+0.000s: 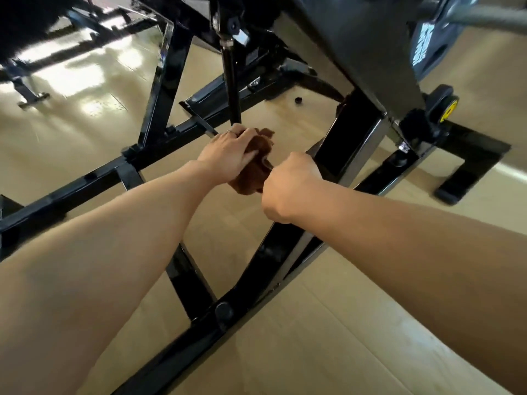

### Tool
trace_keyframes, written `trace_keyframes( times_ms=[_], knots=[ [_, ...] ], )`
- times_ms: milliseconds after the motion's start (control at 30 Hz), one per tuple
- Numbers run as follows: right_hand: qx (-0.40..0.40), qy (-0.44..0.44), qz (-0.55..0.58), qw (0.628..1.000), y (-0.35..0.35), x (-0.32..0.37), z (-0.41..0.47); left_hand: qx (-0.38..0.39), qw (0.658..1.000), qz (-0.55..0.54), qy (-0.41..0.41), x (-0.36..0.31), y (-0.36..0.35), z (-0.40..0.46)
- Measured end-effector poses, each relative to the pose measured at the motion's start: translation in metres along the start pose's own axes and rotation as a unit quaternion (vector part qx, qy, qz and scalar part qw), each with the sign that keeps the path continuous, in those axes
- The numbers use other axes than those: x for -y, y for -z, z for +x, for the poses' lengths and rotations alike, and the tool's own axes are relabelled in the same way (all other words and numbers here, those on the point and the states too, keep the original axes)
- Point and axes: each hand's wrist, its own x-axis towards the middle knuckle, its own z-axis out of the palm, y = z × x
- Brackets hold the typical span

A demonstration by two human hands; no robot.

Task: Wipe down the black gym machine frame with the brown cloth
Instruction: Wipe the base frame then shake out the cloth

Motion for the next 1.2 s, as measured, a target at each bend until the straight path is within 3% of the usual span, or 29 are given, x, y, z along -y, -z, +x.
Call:
trace_keyframes(
  times_ms=[100,233,333,467,600,700,933,1100,1200],
  knots=[
    [0.008,-0.027,0.001,1.000,-0.002,0.003,0.003,-0.030,0.999,-0.036,-0.003,0.008,-0.007,-0.001],
    [0.045,-0.065,0.167,0.983,0.012,0.000,0.013,-0.014,0.990,-0.056,-0.130,0.001,-0.014,-0.025],
    [0.020,-0.074,0.225,0.971,0.017,0.000,0.023,-0.037,0.980,-0.066,-0.185,0.003,-0.016,-0.031],
    [0.009,-0.074,0.196,0.978,0.013,-0.001,0.033,-0.038,0.987,-0.032,-0.151,0.009,-0.013,-0.017],
    [-0.004,-0.075,0.246,0.966,0.009,-0.006,0.044,-0.058,0.995,-0.035,-0.078,0.042,-0.005,-0.006],
    [0.054,-0.045,0.313,0.947,0.007,-0.007,0.054,-0.069,0.990,-0.062,-0.109,0.039,-0.013,-0.012],
    [0.110,-0.026,0.305,0.946,0.002,-0.002,0.070,-0.030,0.978,-0.100,-0.179,0.038,-0.018,-0.018],
    [0.086,-0.045,0.307,0.947,-0.001,0.003,0.067,-0.049,0.993,-0.080,-0.070,0.053,-0.005,0.001],
    [0.073,-0.054,0.310,0.946,-0.001,0.006,0.062,-0.083,0.991,-0.085,-0.067,0.047,-0.008,-0.006]
  ],
)
